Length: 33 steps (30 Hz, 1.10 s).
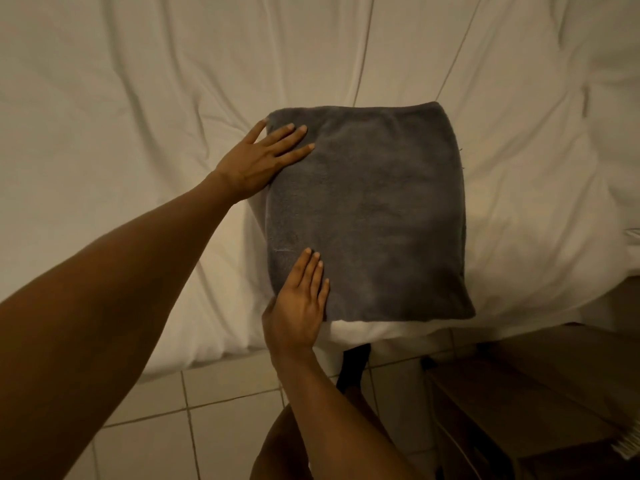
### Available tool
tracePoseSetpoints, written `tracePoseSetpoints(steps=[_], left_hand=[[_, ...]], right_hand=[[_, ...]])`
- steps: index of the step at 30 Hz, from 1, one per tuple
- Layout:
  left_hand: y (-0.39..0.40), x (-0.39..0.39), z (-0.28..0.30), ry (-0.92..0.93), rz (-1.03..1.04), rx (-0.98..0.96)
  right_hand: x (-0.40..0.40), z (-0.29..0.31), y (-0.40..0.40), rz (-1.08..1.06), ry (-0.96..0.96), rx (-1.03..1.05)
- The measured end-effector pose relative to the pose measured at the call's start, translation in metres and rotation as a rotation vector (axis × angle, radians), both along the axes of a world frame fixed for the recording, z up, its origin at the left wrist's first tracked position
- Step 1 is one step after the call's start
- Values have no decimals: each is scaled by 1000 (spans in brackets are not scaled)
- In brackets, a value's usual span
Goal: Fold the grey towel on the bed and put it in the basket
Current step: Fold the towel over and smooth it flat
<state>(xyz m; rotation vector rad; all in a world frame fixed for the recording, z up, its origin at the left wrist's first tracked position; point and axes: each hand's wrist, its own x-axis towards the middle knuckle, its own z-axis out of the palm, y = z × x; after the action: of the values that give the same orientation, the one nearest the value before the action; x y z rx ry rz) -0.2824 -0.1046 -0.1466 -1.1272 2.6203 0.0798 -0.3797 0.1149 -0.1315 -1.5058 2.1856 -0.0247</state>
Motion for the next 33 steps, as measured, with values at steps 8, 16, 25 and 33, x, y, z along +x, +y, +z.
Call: tracePoseSetpoints(steps=[8, 16, 25, 33], left_hand=[[-13, -31, 66, -117, -58, 16], [-25, -97, 127, -128, -139, 20], [-31, -226, 137, -273, -358, -96], [-20, -254, 107, -148, -217, -105]], right_hand=[[-38, 58, -4, 20, -414, 18], [-92, 95, -1, -123, -521, -134], [-186, 107, 6, -322, -580, -223], [-253, 63, 8, -394, -552, -127]])
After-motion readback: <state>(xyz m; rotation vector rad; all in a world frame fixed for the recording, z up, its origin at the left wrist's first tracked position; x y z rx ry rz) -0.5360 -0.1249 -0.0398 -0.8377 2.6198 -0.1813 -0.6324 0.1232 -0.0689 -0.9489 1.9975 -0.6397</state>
